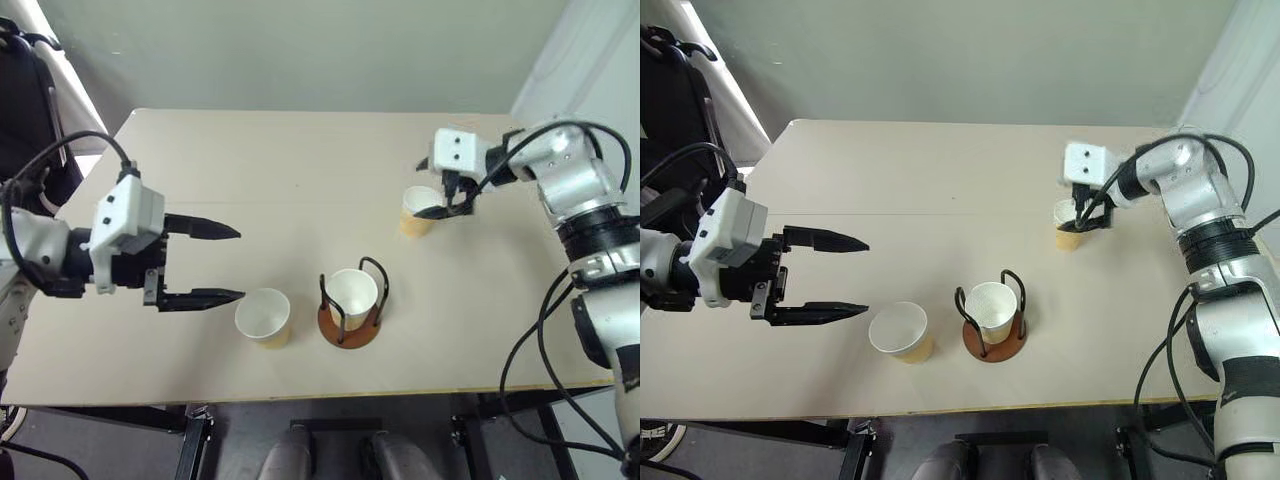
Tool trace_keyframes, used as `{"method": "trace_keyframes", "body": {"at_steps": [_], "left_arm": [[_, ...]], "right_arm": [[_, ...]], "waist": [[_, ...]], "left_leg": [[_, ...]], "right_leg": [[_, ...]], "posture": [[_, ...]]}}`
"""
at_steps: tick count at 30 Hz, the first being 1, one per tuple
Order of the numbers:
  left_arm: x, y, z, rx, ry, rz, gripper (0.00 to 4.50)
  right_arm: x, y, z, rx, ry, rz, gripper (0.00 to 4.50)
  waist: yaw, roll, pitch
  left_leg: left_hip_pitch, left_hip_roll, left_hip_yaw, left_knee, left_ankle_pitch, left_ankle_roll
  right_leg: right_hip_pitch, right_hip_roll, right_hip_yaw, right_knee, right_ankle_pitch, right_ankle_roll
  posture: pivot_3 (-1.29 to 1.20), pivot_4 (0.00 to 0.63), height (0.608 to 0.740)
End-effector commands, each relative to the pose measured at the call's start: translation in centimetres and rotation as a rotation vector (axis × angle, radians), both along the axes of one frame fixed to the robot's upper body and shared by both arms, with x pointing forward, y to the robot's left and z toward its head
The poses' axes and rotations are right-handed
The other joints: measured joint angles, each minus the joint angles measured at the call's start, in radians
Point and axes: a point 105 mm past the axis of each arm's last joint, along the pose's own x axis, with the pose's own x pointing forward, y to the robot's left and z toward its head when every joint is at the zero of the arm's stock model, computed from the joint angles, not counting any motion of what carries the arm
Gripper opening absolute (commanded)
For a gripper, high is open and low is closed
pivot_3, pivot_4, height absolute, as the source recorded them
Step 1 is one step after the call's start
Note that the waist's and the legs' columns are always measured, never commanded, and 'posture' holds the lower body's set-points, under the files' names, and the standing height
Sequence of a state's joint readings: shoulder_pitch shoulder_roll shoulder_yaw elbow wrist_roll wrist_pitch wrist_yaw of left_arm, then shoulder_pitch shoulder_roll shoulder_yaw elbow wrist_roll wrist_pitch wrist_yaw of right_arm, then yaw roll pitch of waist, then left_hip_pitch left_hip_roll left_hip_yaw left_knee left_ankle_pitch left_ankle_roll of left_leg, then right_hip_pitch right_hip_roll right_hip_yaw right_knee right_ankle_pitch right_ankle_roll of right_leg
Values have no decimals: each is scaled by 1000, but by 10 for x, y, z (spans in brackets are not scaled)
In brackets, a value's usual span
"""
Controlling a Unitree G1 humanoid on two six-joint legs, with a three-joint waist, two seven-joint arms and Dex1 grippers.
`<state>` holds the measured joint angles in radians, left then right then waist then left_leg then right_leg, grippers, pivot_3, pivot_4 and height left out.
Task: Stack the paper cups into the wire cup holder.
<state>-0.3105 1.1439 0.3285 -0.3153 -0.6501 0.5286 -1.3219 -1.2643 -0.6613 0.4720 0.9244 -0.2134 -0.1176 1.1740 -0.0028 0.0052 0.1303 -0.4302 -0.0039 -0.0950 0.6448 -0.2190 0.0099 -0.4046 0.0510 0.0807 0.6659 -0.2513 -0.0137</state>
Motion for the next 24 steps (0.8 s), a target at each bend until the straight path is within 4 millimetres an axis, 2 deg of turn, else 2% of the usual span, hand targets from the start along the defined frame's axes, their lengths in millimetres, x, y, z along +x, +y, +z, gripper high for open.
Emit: {"method": "trace_keyframes", "body": {"at_steps": [1,7,11,19,20,24], "left_arm": [[-7,-1,11,8,-49,4,4500],[-9,0,11,9,-50,22,4500],[-10,1,10,12,-48,31,4500],[-12,-1,10,13,-47,26,4500],[-13,-1,10,13,-48,25,4500],[-12,-1,11,14,-48,20,4500]], "right_arm": [[7,-6,-6,-76,-28,-4,4466],[10,0,-18,-85,-3,9,4466],[12,3,-14,-77,-27,12,3219],[9,4,-5,-58,-30,47,292],[8,4,-3,-55,-26,54,31],[-5,10,18,13,-2,164,31]], "waist": [[-1,1,1],[-3,1,1],[-4,1,1],[-4,1,1],[-4,1,1],[-4,1,1]], "left_leg": [[-2,0,0,-1,1,-1],[-6,1,0,-7,4,-6],[-6,1,0,-8,4,-6],[-5,1,0,-7,6,-7],[-5,1,0,-7,6,-7],[-6,2,0,-8,6,-7]], "right_leg": [[-3,0,0,0,0,0],[-8,0,0,-1,1,-1],[-8,0,-1,-2,1,-2],[-7,0,-1,0,3,-4],[-7,0,-2,0,3,-4],[-7,0,-2,-1,3,-4]], "posture": [[0,150,740],[0,150,740],[0,150,740],[0,150,740],[0,150,740],[0,150,740]]}}
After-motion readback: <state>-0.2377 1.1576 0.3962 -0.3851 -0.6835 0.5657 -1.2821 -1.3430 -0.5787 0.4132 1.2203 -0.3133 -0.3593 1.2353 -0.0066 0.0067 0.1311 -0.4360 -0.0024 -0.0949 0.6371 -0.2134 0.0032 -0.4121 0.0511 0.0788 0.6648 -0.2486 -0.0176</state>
